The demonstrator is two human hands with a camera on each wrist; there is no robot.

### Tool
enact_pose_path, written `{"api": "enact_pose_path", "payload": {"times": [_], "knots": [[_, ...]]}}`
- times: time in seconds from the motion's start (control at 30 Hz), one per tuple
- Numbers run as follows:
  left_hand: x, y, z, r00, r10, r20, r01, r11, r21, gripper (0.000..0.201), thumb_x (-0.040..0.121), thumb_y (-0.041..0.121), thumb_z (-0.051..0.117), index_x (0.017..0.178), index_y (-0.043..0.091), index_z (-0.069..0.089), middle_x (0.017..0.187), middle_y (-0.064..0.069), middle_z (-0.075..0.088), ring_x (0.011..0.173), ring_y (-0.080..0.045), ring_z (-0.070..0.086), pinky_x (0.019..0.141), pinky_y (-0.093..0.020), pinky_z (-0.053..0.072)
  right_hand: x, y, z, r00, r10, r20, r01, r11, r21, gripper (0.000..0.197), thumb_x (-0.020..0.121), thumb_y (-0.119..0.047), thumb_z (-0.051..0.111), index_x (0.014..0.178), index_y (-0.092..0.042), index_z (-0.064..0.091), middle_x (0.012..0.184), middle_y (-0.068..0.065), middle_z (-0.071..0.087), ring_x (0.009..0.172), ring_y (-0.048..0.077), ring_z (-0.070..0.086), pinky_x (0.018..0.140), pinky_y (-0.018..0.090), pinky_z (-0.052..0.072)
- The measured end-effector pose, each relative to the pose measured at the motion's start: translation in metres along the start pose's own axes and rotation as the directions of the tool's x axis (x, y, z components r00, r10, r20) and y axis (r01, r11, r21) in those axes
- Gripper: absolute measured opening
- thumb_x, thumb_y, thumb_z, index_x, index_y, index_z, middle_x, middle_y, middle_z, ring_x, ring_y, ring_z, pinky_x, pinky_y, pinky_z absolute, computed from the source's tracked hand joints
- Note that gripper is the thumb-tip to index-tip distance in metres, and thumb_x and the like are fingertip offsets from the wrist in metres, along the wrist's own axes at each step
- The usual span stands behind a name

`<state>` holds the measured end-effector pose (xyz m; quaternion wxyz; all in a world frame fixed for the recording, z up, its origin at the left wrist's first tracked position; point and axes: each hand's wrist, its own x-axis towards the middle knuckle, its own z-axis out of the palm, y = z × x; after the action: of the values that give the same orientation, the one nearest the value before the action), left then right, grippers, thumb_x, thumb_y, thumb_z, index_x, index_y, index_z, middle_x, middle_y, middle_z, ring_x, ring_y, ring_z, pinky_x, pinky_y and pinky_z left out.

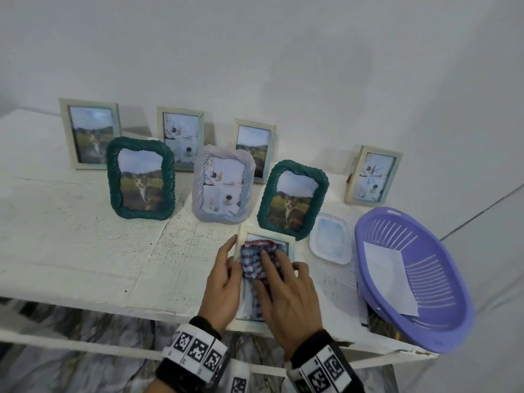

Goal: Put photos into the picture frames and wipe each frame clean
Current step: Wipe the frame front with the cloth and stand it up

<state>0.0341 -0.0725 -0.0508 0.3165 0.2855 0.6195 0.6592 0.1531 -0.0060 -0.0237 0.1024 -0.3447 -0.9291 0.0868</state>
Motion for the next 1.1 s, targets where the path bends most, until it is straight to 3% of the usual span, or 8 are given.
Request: {"api": "enact_pose_path", "payload": {"times": [0.1,0.2,0.27,0.43,0.6,0.8,0.97,1.1], "knots": [[0.001,0.002,0.0,0.999,0.003,-0.039,-0.003,1.0,0.005,0.039,0.102,0.007,0.037,0.137,0.023,0.044,0.106,0.011,0.071,0.101,-0.002,0.065,0.081,-0.013,0.049,0.001,-0.004,0.003,0.999,-0.053,0.009,0.053,0.999,-0.006,0.043,0.089,-0.016,0.041,0.131,-0.013,0.051,0.126,0.01,0.048,0.093,0.029,0.051,0.077,0.032,0.04],[0.004,0.001,-0.004,0.993,-0.011,-0.121,0.01,1.0,-0.015,0.037,0.102,0.012,0.04,0.136,0.025,0.047,0.105,-0.002,0.071,0.093,-0.009,0.068,0.076,-0.018,0.052,-0.012,-0.015,-0.013,0.971,-0.231,-0.064,0.232,0.973,0.012,0.035,0.073,-0.007,0.051,0.105,-0.01,0.065,0.107,0.001,0.041,0.083,0.02,0.044,0.066,0.029,0.047],[0.005,0.005,-0.006,0.993,0.005,-0.116,-0.005,1.0,0.007,0.037,0.102,0.014,0.041,0.137,0.024,0.046,0.109,0.001,0.069,0.095,-0.005,0.067,0.077,-0.015,0.051,-0.017,-0.013,-0.014,0.963,-0.261,-0.071,0.261,0.965,-0.008,0.033,0.072,-0.009,0.05,0.1,-0.01,0.067,0.103,0.001,0.04,0.079,0.019,0.042,0.061,0.031,0.052],[-0.002,0.013,-0.001,0.997,0.056,-0.056,-0.051,0.995,0.09,0.035,0.101,0.015,0.042,0.133,0.03,0.045,0.114,0.021,0.06,0.101,0.017,0.056,0.08,-0.001,0.04,0.015,0.0,-0.016,0.998,-0.019,-0.06,0.019,1.0,0.005,0.04,0.074,-0.012,0.053,0.112,-0.008,0.062,0.105,0.013,0.054,0.075,0.028,0.051,0.063,0.036,0.052],[0.003,0.01,-0.009,0.994,0.026,-0.108,-0.024,1.0,0.015,0.036,0.102,0.011,0.042,0.13,0.032,0.05,0.11,0.011,0.069,0.099,-0.002,0.066,0.082,-0.014,0.05,-0.007,-0.007,-0.023,0.973,-0.223,0.058,0.221,0.975,0.035,0.04,0.078,-0.023,0.047,0.116,-0.015,0.059,0.109,0.008,0.053,0.083,0.024,0.049,0.066,0.031,0.05],[-0.002,0.015,-0.006,0.995,0.077,-0.07,-0.07,0.993,0.095,0.036,0.101,0.014,0.044,0.133,0.03,0.047,0.12,0.022,0.059,0.105,0.016,0.055,0.085,-0.002,0.04,0.023,0.007,-0.031,0.997,-0.073,-0.014,0.071,0.993,-0.097,0.042,0.074,-0.02,0.057,0.114,-0.011,0.063,0.105,0.012,0.055,0.076,0.027,0.05,0.057,0.036,0.052],[0.004,0.013,-0.015,0.99,0.072,-0.121,-0.065,0.996,0.057,0.036,0.101,0.011,0.043,0.128,0.034,0.048,0.097,0.015,0.071,0.088,0.001,0.066,0.075,-0.011,0.049,-0.012,-0.001,-0.029,0.952,-0.285,0.109,0.289,0.957,-0.026,0.04,0.078,-0.025,0.051,0.115,-0.018,0.062,0.107,0.006,0.053,0.081,0.023,0.048,0.062,0.032,0.05],[0.0,0.012,-0.01,0.992,0.081,-0.098,-0.073,0.994,0.084,0.037,0.101,0.016,0.046,0.133,0.033,0.048,0.093,0.01,0.065,0.074,-0.005,0.054,0.069,-0.007,0.043,0.014,0.012,-0.037,0.996,-0.077,0.038,0.081,0.988,-0.13,0.042,0.078,-0.027,0.042,0.111,-0.013,0.063,0.103,0.01,0.054,0.078,0.026,0.049,0.057,0.037,0.05]]}}
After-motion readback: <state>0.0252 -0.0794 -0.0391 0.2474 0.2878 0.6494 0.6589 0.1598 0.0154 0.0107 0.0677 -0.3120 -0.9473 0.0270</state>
